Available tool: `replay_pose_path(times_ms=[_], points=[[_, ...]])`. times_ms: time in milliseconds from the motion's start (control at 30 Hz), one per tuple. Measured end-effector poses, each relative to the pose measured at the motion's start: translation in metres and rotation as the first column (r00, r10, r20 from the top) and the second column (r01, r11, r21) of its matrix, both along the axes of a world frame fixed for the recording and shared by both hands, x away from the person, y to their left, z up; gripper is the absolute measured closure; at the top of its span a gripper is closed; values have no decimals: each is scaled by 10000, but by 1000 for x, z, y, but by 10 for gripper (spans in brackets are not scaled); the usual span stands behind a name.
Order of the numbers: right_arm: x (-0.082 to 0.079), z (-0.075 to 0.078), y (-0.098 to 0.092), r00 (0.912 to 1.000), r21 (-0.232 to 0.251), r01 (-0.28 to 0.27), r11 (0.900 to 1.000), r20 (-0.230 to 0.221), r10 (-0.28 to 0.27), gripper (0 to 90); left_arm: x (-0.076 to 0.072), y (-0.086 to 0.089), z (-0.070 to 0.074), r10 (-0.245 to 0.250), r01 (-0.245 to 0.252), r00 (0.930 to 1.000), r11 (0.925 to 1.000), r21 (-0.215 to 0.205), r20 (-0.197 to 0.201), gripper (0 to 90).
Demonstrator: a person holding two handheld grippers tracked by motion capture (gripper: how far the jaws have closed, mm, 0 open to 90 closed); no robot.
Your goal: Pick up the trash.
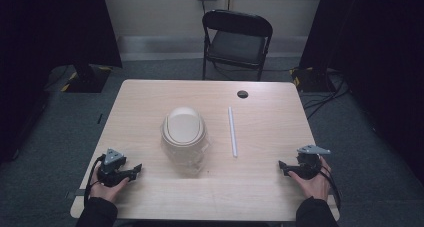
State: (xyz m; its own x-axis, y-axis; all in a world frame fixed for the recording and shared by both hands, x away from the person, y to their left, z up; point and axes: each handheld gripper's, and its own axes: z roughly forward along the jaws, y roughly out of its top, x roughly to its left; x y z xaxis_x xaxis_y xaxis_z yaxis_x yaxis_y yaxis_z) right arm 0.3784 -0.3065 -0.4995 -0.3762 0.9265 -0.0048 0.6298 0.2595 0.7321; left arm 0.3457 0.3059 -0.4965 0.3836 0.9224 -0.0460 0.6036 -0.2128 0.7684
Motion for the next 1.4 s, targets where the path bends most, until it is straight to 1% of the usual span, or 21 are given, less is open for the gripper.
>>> replay_pose_path(times_ms=[100,167,267,433,600,633,733,833,867,933,967,1000,1033,1100,1167,1200,1233,1333,1400], points=[[0,0,0,10000,2,2,10000,0,-2,111,-3,1,9,202,-172,9978,9986,-491,629,319],[0,0,0,10000,2,0,10000,0,0,111,-6,1,15,431,-335,9928,9957,-865,1115,321],[0,0,0,10000,1,-3,10000,3,3,111,-9,1,25,674,-467,9846,9905,-1290,1611,327],[0,0,0,10000,-4,-6,10000,8,6,111,-6,-3,44,765,-442,9747,9870,-1545,2099,320],[0,0,0,10000,-2,-4,10000,8,4,111,-1,-14,61,584,-130,9646,9846,-1746,2573,320],[0,0,0,10000,0,0,10000,6,0,111,0,-17,65,534,-40,9613,9837,-1800,2703,320],[0,0,0,10000,-2,-5,10000,6,5,111,2,-23,74,461,105,9552,9819,-1891,2924,320],[0,0,0,10000,-4,-7,10000,11,7,111,6,-29,83,384,280,9476,9789,-2022,3173,320],[0,0,0,10000,-2,-4,10000,8,4,111,7,-32,87,317,357,9450,9793,-1990,3256,320],[0,0,0,10000,3,0,10000,5,0,111,9,-38,93,272,469,9403,9769,-2083,3392,319],[0,0,0,10000,4,1,10000,2,-1,111,10,-41,96,209,549,9373,9769,-2065,3478,319],[0,0,0,10000,0,-4,10000,6,4,111,10,-41,96,209,549,9373,9769,-2065,3478,319],[0,0,0,10000,-1,-4,10000,7,4,111,13,-49,101,115,698,9328,9748,-2118,3603,319],[0,0,0,10000,3,1,10000,5,-1,111,16,-57,105,-21,864,9304,9731,-2136,3667,318],[0,0,0,10000,5,0,10000,2,0,111,18,-66,110,-233,1060,9262,9740,-2005,3764,313],[0,0,0,10000,3,0,10000,5,0,111,19,-70,111,-320,1117,9252,9753,-1906,3781,311],[0,0,0,10000,3,0,10000,6,0,111,20,-73,112,-361,1175,9236,9743,-1923,3816,309],[0,0,0,10000,3,-4,10000,4,4,111,24,-83,114,-611,1398,9245,9726,-1856,3761,302],[0,0,0,10000,1,-1,10000,5,1,111,26,-90,113,-741,1490,9273,9723,-1800,3670,294]])
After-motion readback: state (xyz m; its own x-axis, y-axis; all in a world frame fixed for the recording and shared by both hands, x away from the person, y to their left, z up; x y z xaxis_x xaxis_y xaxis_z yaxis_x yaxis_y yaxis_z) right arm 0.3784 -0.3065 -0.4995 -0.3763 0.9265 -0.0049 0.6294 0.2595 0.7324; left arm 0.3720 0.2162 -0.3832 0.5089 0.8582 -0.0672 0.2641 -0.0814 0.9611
